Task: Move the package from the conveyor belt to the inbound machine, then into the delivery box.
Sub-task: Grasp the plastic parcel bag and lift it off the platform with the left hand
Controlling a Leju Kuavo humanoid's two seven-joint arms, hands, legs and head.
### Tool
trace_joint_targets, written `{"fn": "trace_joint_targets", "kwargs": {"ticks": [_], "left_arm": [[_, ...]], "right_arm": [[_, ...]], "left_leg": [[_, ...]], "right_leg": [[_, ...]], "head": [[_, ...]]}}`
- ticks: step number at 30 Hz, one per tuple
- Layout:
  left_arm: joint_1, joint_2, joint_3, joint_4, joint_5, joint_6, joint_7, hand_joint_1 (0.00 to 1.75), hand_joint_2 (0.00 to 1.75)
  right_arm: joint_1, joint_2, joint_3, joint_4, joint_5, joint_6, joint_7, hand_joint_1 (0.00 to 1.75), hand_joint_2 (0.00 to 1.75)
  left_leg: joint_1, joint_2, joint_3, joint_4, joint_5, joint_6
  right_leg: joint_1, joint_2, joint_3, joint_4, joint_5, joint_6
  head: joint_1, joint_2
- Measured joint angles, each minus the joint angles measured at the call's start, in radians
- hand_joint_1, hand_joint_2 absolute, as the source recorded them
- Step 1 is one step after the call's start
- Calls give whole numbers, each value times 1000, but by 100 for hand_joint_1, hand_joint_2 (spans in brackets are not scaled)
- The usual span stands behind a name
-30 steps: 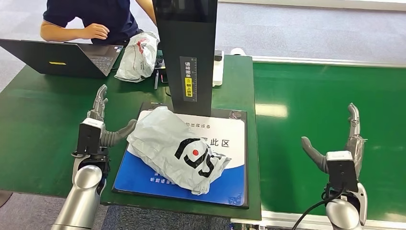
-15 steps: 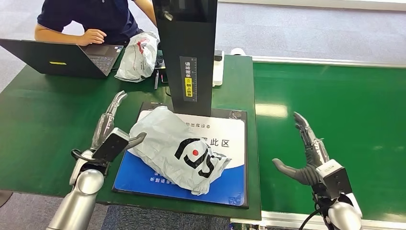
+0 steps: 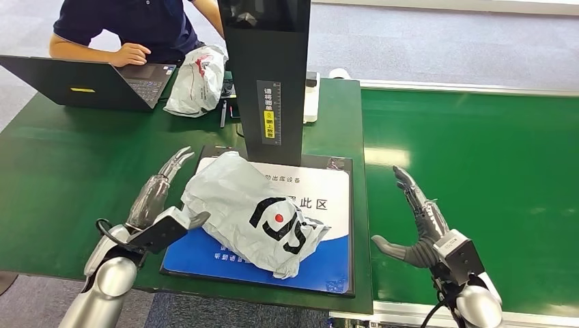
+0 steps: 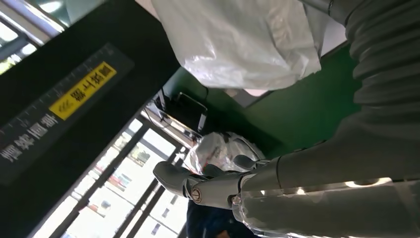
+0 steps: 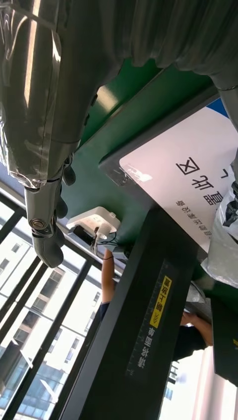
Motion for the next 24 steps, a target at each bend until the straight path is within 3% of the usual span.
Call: {"fn": "trace_joint_targets", "kwargs": {"ticks": [5, 10, 24], "left_arm": [[7, 40, -14, -35, 21, -108, -22, 0, 175], [-5, 66, -30, -50, -2, -155, -26, 0, 175], [-124, 68, -180, 11, -145, -76, 39, 0, 175]], "right_arm": [[0, 4, 0, 0, -2, 1, 4, 0, 175], [-5, 7, 0, 2, -10, 2, 16, 0, 175], [15, 54, 0, -4, 18, 1, 19, 0, 175]], "left_leg": [[0, 0, 0, 0, 0, 0], [0, 0, 0, 0, 0, 0], [0, 0, 1, 0, 0, 0]], "right_leg": [[0, 0, 0, 0, 0, 0], [0, 0, 0, 0, 0, 0], [0, 0, 0, 0, 0, 0]], "head": [[0, 0], [0, 0], [0, 0]]}}
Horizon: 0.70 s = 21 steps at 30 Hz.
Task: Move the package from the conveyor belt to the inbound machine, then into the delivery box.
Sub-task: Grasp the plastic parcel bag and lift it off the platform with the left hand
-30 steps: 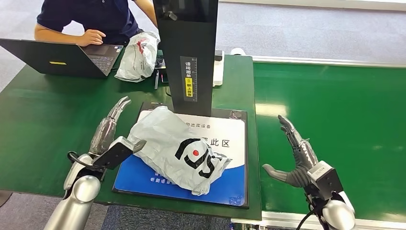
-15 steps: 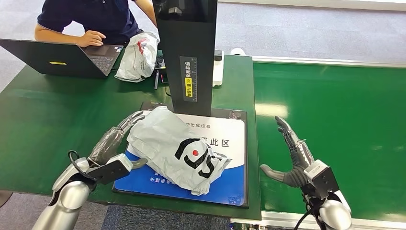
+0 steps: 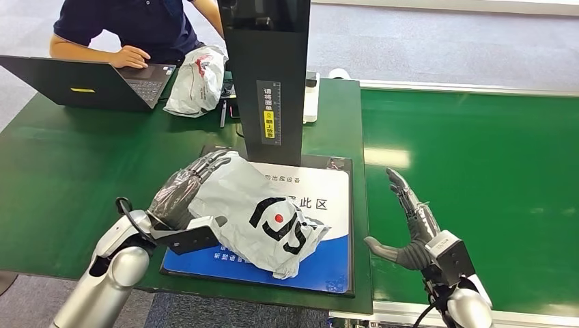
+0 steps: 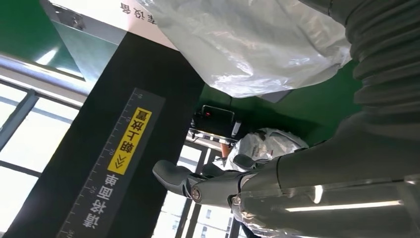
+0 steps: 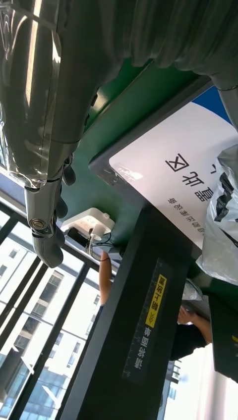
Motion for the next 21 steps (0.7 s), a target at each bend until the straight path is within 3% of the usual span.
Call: {"fn": "trace_joint_targets", "kwargs": {"ticks": [21], "left_arm": [[-125, 9, -182, 239, 41, -3, -5, 0, 175]], "right_arm": [[-16, 7, -4, 6, -20, 34, -6, 0, 175]], "left_leg": [[0, 0, 0, 0, 0, 0]], "right_leg": [[0, 0, 0, 0, 0, 0]], "head": [[0, 0]]}}
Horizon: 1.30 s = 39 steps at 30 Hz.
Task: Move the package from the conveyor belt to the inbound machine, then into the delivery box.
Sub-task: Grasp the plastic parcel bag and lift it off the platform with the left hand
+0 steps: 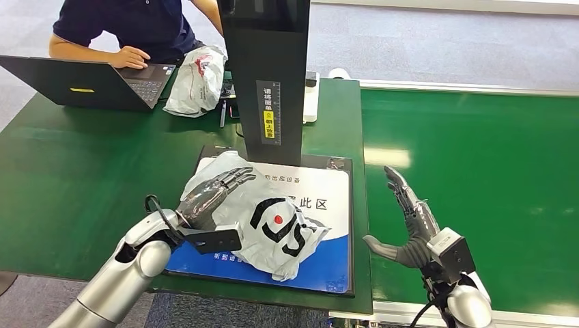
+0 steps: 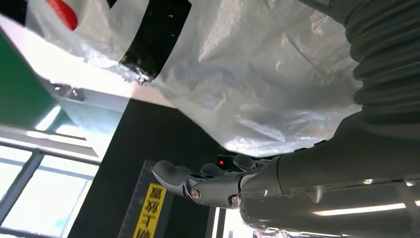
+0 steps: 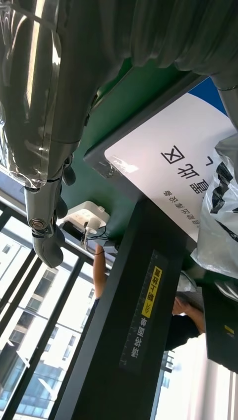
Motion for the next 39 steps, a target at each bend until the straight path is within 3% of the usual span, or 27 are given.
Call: {"fn": "trace_joint_targets", "kwargs": {"ticks": [17, 18, 21, 22, 39], "left_arm": [[-119, -6, -86, 230, 39, 11, -20, 0, 175], [-122, -7, -88, 237, 40, 12, -20, 9, 175], [-131, -11, -92, 257, 41, 15, -21, 140, 175], [-133, -12, -93, 264, 41, 18, -22, 175, 175], [-171, -42, -101, 317, 75, 58, -30, 175, 175]], "right_arm": [[-9, -1, 0, 17, 9, -5, -12, 0, 175], [-9, 0, 0, 17, 9, -5, -12, 0, 175], [-9, 0, 0, 19, 10, -6, -12, 0, 175], [-9, 0, 0, 19, 10, -5, -12, 0, 175], [-69, 0, 2, 44, -4, 7, 7, 0, 175]], "left_leg": [[0, 0, 0, 0, 0, 0], [0, 0, 0, 0, 0, 0], [0, 0, 1, 0, 0, 0], [0, 0, 1, 0, 0, 0], [0, 0, 1, 0, 1, 0]], "right_leg": [[0, 0, 0, 0, 0, 0], [0, 0, 0, 0, 0, 0], [0, 0, 1, 0, 0, 0], [0, 0, 1, 0, 0, 0], [0, 0, 1, 0, 1, 1]], "head": [[0, 0], [0, 0], [0, 0], [0, 0], [0, 0]]}}
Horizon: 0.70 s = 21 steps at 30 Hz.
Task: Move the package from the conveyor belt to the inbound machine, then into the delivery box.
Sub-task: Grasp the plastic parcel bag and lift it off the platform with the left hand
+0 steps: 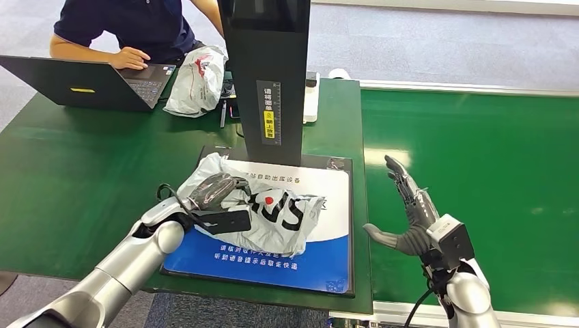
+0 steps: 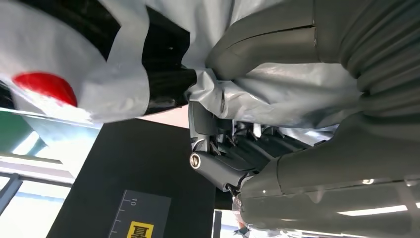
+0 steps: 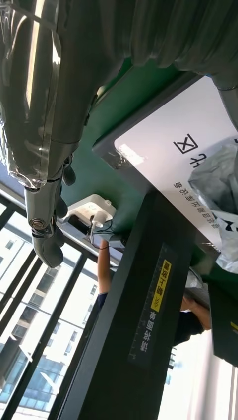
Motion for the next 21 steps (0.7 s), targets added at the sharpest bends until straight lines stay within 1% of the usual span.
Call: {"fn": "trace_joint_targets", "kwargs": {"ticks": [7, 12, 21], "left_arm": [[39, 8, 45, -64, 95, -34, -39, 175, 175], [57, 14, 75, -104, 121, -45, -50, 175, 175], [91, 15, 154, -183, 149, -14, -48, 175, 175]], "right_arm": [[-5, 0, 1, 0, -12, -5, 5, 0, 175], [-5, 0, 1, 0, -13, -7, 5, 0, 175], [26, 0, 1, -6, -14, -24, 10, 0, 175]], "left_leg": [[0, 0, 0, 0, 0, 0], [0, 0, 0, 0, 0, 0], [0, 0, 0, 0, 0, 0]], "right_leg": [[0, 0, 0, 0, 0, 0], [0, 0, 0, 0, 0, 0], [0, 0, -1, 0, 0, 0]], "head": [[0, 0], [0, 0], [0, 0]]}}
